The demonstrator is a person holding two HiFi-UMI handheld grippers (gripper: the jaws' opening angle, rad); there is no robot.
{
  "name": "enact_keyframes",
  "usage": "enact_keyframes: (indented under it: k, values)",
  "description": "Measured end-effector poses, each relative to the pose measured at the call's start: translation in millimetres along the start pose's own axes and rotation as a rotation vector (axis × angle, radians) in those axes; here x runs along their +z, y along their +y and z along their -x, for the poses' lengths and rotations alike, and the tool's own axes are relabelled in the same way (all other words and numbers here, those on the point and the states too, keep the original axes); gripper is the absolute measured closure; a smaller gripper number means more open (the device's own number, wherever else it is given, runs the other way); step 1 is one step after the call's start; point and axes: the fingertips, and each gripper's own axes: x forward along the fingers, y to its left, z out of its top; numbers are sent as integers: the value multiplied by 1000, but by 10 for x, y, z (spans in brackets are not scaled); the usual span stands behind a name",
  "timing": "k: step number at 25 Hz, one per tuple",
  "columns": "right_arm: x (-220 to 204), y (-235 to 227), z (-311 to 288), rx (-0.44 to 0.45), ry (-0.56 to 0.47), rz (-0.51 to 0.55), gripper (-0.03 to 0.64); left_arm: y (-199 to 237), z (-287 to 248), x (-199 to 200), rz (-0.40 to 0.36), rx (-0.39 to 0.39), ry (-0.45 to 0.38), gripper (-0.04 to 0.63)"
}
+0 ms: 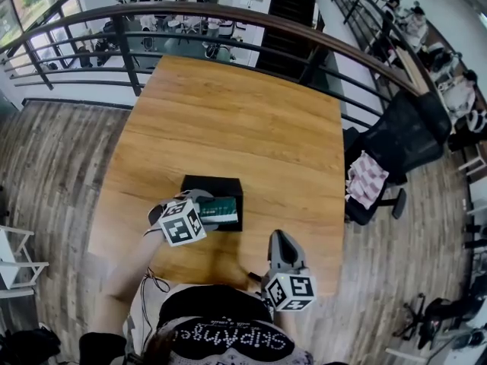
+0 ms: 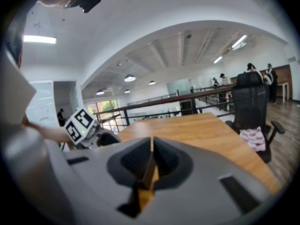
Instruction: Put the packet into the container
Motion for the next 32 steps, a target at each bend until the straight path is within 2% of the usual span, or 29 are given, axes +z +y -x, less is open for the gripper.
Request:
enact_keyframes:
  k: [7,13,24,32]
  values:
    - [-3,10,6,-1,4,3,579,14,-133,-73,-4,1,20,264]
    - [0,56,8,0,9,6,579,45,-219,-162,26,10,13,264]
    - [12,78,28,-1,7,10,578,13,-351,-250,-18,0,61,264]
    - [-12,71,28,-2,6,12,580,37,-456,-327,31,-16,70,264]
